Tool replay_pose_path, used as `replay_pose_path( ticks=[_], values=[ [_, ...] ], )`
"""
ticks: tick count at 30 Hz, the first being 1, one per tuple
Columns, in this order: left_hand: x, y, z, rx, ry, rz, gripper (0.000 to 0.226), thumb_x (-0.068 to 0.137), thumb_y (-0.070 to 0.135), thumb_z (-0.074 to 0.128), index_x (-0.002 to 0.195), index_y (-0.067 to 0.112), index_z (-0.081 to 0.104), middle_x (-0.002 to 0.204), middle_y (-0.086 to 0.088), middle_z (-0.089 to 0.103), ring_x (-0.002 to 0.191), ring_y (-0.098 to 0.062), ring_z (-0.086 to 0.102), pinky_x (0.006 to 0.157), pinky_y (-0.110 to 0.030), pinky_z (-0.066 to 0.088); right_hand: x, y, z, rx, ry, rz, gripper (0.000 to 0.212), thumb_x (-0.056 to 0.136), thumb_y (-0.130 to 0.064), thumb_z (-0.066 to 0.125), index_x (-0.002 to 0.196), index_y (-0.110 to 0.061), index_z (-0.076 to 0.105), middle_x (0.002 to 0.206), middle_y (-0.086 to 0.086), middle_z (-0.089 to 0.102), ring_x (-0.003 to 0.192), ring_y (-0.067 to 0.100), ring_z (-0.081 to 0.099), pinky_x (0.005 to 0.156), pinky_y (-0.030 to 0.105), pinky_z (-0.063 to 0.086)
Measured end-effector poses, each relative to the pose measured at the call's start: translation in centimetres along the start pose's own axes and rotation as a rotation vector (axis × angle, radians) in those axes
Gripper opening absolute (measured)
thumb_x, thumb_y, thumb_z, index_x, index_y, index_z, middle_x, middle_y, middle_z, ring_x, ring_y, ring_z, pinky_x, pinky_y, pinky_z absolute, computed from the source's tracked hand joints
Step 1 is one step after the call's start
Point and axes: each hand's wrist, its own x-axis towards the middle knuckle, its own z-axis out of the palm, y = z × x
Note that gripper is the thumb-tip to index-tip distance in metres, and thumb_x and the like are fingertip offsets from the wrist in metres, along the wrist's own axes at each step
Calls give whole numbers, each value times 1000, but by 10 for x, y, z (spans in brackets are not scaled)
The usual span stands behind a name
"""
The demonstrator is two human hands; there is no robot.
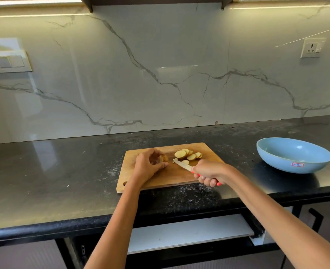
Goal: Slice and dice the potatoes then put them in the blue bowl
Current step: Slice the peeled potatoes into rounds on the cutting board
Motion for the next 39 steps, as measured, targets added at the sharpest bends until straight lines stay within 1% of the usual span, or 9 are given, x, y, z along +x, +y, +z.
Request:
replay_pose_path(
  ticks=[9,18,21,24,27,30,33,36,39],
  values=[
    [0,0,0,-31,-11,-6,33,71,24,79,97,26,60,99,2,66,94,-13,62,88,-34,53,-19,20,-10,182,-214,70,32,102,-30,33,78,-11,43,50,-5,38,33,2,26,31,12,22],
    [0,-2,1,3,3,20,32,74,23,77,100,23,59,99,2,66,95,-14,62,88,-37,52,-23,31,-18,193,-310,-37,34,102,-31,34,75,-12,44,49,-7,36,33,2,25,30,12,21],
    [0,-2,1,-19,12,14,32,75,22,77,101,21,59,98,1,67,94,-14,63,87,-34,53,-26,27,-24,135,-135,-117,35,102,-31,33,76,-11,45,50,-6,37,34,2,25,30,13,21],
    [0,-1,1,-25,11,-9,32,76,21,75,104,17,59,101,-1,67,94,-13,63,88,-31,52,-28,23,-29,-235,41,-226,38,101,-31,34,73,-11,51,53,-4,43,36,5,30,34,15,24],
    [0,-1,0,-5,25,-8,30,76,22,75,101,21,58,98,2,66,94,-13,62,91,-35,51,-23,28,-28,-513,90,-292,42,101,-31,35,70,-11,54,58,-1,50,45,9,40,46,19,34],
    [0,-3,0,-5,24,-14,30,75,24,76,99,24,57,97,4,66,95,-13,62,91,-39,51,-12,34,-24,-692,201,-329,41,101,-32,34,66,-14,45,68,3,51,59,15,42,61,29,35],
    [0,-5,-1,-2,30,-15,31,74,27,77,96,30,56,96,5,67,95,-15,62,92,-42,49,-8,34,-22,-817,370,-312,36,102,-32,33,71,-17,42,69,-2,42,70,19,48,66,33,39],
    [0,-5,-1,-23,34,-23,31,74,25,77,97,27,57,96,3,67,94,-14,63,92,-41,50,-1,32,-26,-846,497,-293,32,102,-32,33,87,-13,54,81,1,51,82,23,54,73,35,42],
    [0,-3,1,-34,34,-26,32,75,22,76,100,23,58,98,1,67,94,-12,63,90,-36,52,0,28,-25,-817,512,-339,37,102,-32,33,70,-16,42,73,-1,45,74,21,50,69,33,41]
  ],
)
